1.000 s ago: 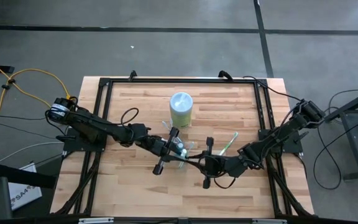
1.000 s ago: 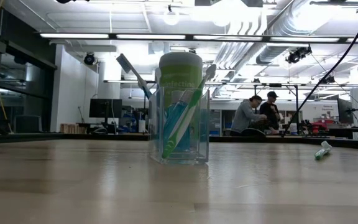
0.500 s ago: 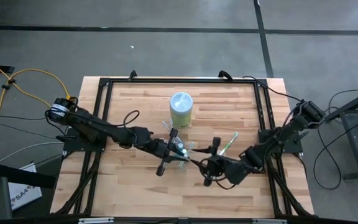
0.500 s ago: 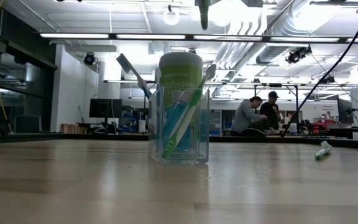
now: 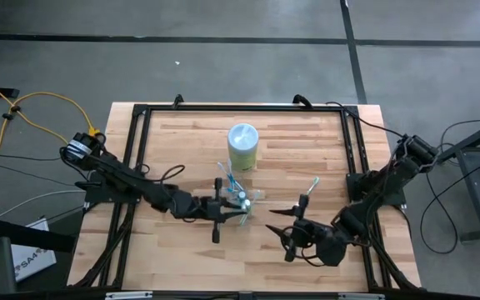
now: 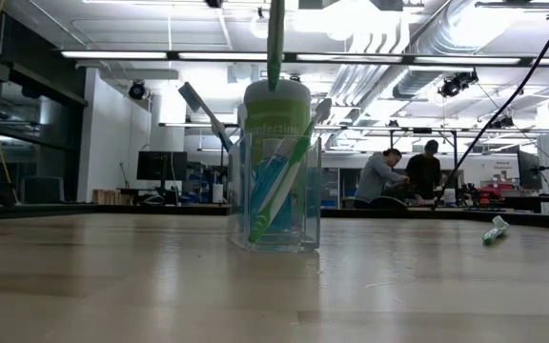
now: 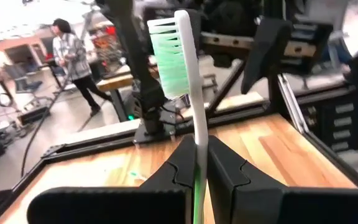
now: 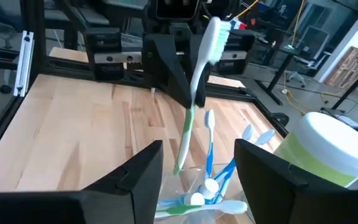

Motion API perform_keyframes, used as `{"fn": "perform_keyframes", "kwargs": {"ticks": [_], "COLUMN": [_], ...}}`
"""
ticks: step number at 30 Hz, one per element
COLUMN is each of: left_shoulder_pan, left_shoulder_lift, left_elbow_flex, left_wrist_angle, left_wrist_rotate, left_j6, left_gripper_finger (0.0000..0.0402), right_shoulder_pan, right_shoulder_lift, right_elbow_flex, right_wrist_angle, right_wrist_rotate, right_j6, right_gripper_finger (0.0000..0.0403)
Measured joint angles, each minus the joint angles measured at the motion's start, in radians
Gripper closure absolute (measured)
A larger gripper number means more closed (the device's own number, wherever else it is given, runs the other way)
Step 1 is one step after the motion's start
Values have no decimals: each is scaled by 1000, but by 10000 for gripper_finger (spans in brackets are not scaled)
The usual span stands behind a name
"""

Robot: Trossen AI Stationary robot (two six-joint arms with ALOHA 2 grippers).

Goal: Pick & Place toothbrushing station
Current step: Put the left green toothbrush into the transparent organizer

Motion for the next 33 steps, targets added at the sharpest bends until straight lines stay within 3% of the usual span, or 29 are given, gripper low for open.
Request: {"fn": "perform_keyframes", "kwargs": {"ticks": [10, 23, 33], "left_shoulder_pan": [-11, -19, -29], "left_shoulder_lift": [22, 228, 274], "left_elbow_flex": [-157, -160, -160], "left_wrist_angle": [258, 511, 507], "left_wrist_rotate": [-45, -64, -126], "left_j6": [-58, -80, -148], "left_gripper_finger": [392, 393, 393], "right_shoulder_pan": [10, 10, 10], "right_shoulder_lift": [0, 0, 0], "right_elbow_flex": [0, 0, 0], "right_wrist_angle": [0, 0, 0], "right_wrist_rotate": [1, -9, -33], "right_j6": [28, 27, 28], "right_gripper_finger": [214, 214, 214]}}
